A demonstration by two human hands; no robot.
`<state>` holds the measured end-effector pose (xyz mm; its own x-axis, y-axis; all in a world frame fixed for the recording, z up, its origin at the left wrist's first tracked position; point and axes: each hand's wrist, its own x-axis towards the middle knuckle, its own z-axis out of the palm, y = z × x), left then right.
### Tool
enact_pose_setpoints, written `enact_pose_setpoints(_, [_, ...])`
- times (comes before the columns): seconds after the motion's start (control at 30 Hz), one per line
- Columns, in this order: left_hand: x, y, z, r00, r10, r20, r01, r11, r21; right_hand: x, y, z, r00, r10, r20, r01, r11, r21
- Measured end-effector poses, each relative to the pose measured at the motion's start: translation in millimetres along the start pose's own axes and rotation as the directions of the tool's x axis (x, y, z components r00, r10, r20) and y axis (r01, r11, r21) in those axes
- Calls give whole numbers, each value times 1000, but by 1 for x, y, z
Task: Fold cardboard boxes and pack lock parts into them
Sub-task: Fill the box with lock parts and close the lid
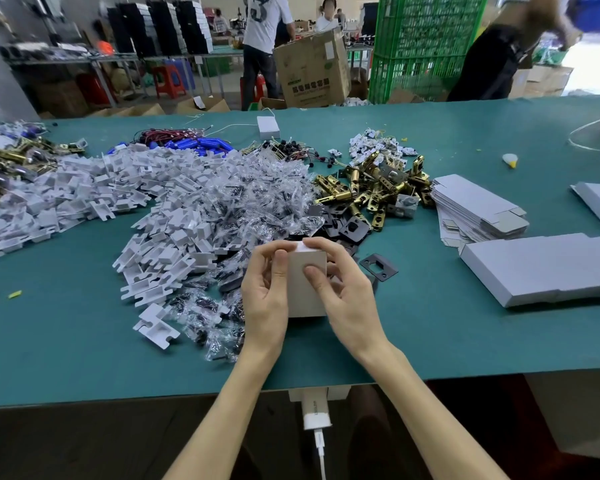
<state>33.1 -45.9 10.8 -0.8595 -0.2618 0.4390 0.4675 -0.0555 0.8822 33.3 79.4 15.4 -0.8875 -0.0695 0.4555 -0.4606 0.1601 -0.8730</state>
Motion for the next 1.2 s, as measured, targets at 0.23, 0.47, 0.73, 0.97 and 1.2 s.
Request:
enact_pose_setpoints(0.23, [0,-6,-3,978,-194,-70,195,981,4,-6,7,9,998,53,-20,-54,997,-63])
enact_pose_setpoints(0.47, [-2,-7,-10,968,-186,-166,177,982,-66,-25,-3,28,987,-115,110,150,903,-403])
enact_pose_setpoints(0.73, [-2,-5,-4,957,-253,139,260,965,-28,-26,-16,7,997,75,-23,-74,801,-594])
enact_pose_setpoints(0.97, [-5,-8,5,881,-299,367,295,953,67,-26,-10,-42,977,134,-167,-214,609,-764])
enact_pose_setpoints(1.2, [-4,-11,3,872,-343,349,317,939,133,-25,-5,-48,995,78,-65,-97,570,-816])
